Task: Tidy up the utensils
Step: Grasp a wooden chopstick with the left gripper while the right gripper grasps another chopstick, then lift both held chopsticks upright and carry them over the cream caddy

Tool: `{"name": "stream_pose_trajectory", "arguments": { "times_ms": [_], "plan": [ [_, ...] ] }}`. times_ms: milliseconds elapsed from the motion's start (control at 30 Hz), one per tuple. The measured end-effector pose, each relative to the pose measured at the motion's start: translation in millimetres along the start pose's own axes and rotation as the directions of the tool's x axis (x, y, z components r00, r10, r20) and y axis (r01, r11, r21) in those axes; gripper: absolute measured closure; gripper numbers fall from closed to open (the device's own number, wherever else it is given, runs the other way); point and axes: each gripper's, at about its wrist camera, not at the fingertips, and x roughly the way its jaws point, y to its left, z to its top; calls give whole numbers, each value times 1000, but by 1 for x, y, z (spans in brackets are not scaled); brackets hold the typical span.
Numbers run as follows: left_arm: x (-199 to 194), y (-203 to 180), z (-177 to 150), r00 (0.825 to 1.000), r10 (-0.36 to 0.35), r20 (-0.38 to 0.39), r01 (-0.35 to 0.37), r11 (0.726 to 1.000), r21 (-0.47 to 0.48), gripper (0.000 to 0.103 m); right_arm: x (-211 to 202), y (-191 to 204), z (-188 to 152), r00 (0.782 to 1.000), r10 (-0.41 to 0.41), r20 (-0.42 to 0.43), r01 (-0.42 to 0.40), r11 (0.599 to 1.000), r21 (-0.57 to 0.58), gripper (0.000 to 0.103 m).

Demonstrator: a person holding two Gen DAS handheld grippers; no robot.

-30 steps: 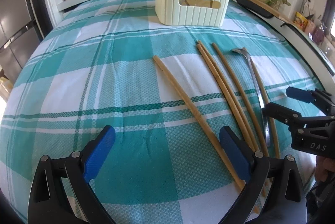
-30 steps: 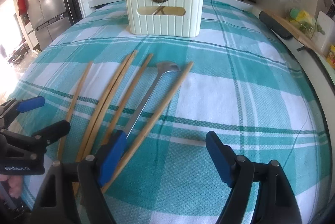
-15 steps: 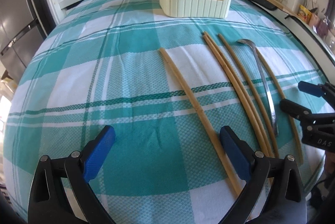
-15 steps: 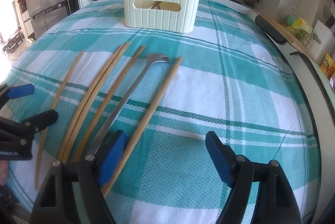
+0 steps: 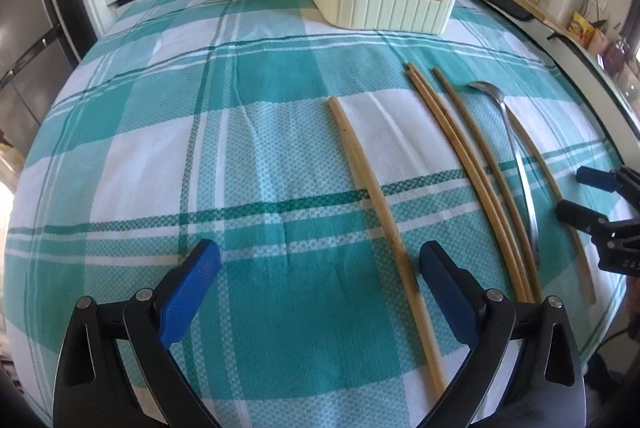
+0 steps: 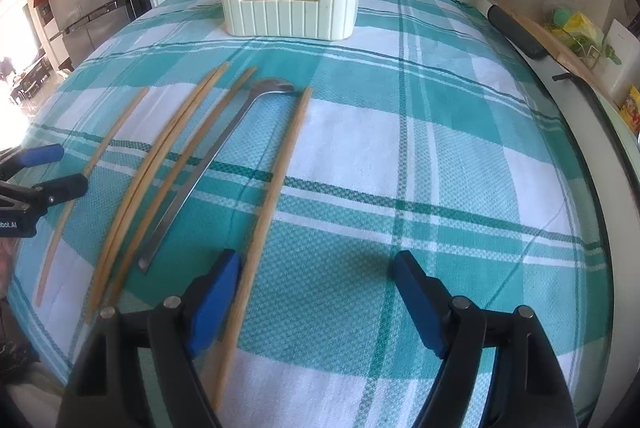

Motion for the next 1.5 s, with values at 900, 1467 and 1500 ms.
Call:
{"name": "stream_pose_trajectory", "arguments": {
  "times_ms": [900, 1467, 1500],
  "plan": [
    [27, -8, 43, 1000, 9, 6, -9, 1000, 27, 10, 45, 8, 83, 998, 55, 16, -54, 996, -67, 73],
    [30, -28, 66, 998, -61, -5, 62, 996, 59, 96, 50, -8, 100, 993, 115, 11, -115, 993, -5, 96],
    [29, -28, 67, 997, -83, -6, 83, 995, 51, 97, 48, -13, 101, 992, 127, 21, -127, 992, 17, 96]
  ]
}}
